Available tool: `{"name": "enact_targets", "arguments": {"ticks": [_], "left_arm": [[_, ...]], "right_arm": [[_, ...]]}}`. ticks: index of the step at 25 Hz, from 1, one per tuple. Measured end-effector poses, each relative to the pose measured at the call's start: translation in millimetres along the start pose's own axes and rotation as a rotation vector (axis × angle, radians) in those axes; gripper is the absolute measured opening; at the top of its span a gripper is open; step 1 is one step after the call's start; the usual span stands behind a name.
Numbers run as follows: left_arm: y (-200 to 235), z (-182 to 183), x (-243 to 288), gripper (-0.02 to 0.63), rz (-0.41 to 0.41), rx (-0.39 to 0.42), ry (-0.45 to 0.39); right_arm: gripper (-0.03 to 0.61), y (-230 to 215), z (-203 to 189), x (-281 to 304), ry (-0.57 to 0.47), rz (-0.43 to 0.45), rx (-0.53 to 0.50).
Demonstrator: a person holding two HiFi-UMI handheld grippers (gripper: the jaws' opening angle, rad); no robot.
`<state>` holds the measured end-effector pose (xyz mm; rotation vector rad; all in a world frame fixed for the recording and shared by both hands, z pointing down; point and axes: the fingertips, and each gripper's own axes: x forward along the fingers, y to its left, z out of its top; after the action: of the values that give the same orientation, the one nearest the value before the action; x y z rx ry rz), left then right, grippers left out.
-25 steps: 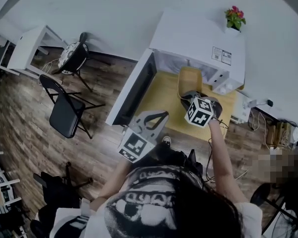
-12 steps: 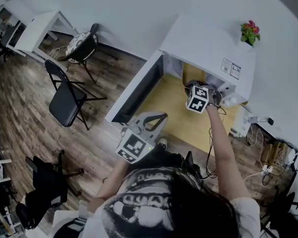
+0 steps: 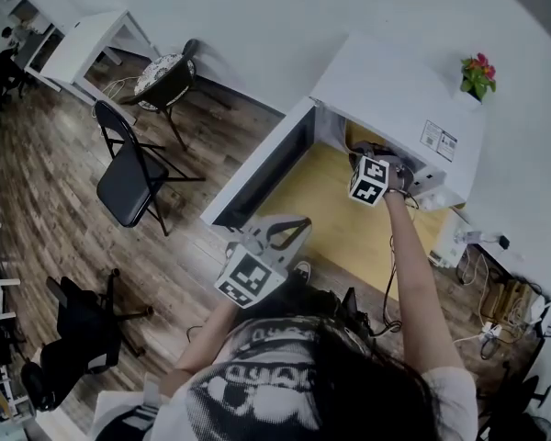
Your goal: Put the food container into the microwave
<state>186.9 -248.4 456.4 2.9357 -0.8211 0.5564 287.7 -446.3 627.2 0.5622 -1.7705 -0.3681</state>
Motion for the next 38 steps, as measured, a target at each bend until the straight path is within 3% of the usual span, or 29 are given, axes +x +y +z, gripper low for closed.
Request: {"name": "enact_targets", "arguments": {"ticks": [6,8,11,17,29,38], "left_arm": [[-4,-4,-2,0.000,-0.007,-0.006,0.013],[-3,-6,-2,0.000,-0.004,-0.009,0.018],[-1,-5,-4,0.000,0.003,-0.012,0.019],[8,-9,-10,0.000,0.030,-0.027,0.021],[6,-25,-22,0.000,0.034,-0.050,0.053],[-7,-38,-61,0.000,0.046,-0.052,0.037]], "right_arm": [[0.058,-20,-10,9,0.032,-0.096,0.008],[0.064,-22,-11,9,0.026,-0.092,0.058],[0.125,-24,-8,3,-0.012,-0.087,0.155],[0.137,-12,16,-28,-0.149,-0.105,0.309],[0.123,75,60,-95,-0.397,-0.032,0.673],[0.113,146,99,-149,-0.458,-0.007,0.750]]}}
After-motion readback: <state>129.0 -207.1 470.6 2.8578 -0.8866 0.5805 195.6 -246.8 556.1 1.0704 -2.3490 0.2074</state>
